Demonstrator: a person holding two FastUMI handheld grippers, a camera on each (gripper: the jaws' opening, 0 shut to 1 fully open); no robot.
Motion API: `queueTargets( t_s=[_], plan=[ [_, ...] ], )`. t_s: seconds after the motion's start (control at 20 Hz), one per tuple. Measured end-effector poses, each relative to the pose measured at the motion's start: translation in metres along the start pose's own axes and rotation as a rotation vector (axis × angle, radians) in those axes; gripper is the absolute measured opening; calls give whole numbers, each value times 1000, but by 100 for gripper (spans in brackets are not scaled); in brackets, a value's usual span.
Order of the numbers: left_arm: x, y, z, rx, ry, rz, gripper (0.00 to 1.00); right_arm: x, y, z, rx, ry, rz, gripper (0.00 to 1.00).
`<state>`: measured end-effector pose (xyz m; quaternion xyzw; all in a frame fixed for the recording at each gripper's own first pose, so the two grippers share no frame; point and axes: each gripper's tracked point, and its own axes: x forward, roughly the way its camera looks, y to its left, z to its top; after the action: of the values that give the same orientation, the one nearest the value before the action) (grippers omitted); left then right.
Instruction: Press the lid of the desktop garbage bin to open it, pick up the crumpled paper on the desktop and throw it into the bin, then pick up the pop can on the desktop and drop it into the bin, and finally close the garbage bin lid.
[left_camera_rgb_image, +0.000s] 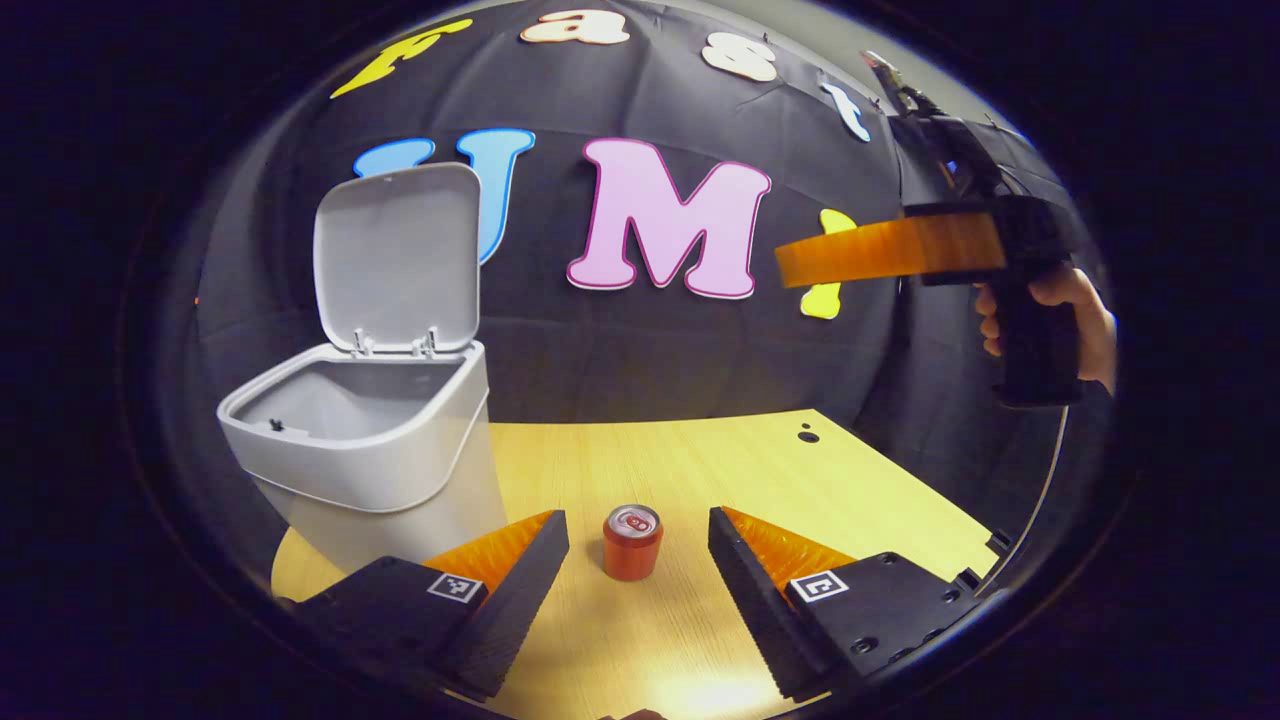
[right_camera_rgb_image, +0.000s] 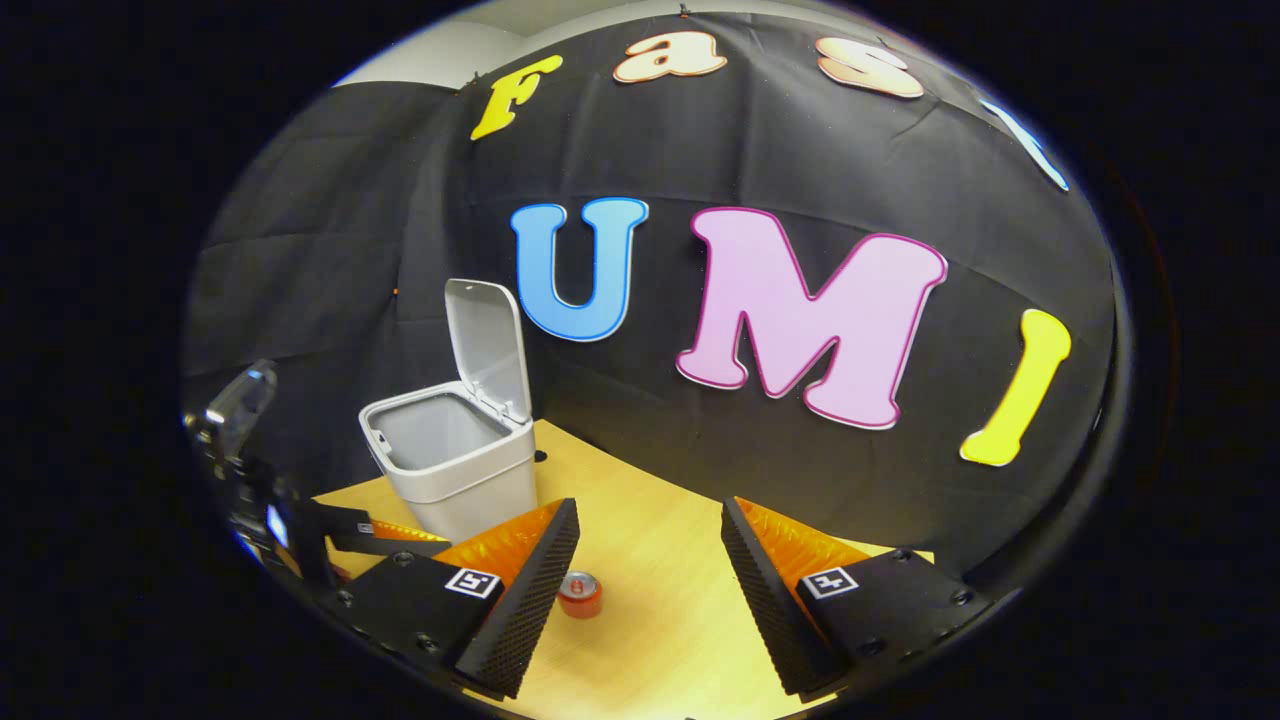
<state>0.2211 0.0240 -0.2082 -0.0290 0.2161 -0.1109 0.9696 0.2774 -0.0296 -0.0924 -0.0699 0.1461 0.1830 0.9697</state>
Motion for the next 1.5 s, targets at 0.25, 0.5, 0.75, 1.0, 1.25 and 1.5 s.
queueTargets(
  t_s=[0.25, 0.5, 0.75, 1.0, 1.25, 1.5],
  plan=[
    [77, 15, -40, -28, 157, 31, 96, -30, -14, -48, 19, 67, -58, 93],
    [120, 12, -56, 36, 208, -3, 96, -34, -35, -70, 40, 114, -116, 93],
    [153, 15, -82, 37, 287, -11, 96, -31, -41, -83, 72, 143, -139, 93],
    [161, 5, -105, 72, 381, -73, 89, -34, -38, -89, 59, 164, -126, 93],
    [137, -14, -74, 136, 347, -130, 86, -37, -38, -83, 89, 145, -130, 93],
    [92, -26, 5, 111, 198, -172, 85, -47, -36, -67, 117, 91, -138, 93]
  ],
)
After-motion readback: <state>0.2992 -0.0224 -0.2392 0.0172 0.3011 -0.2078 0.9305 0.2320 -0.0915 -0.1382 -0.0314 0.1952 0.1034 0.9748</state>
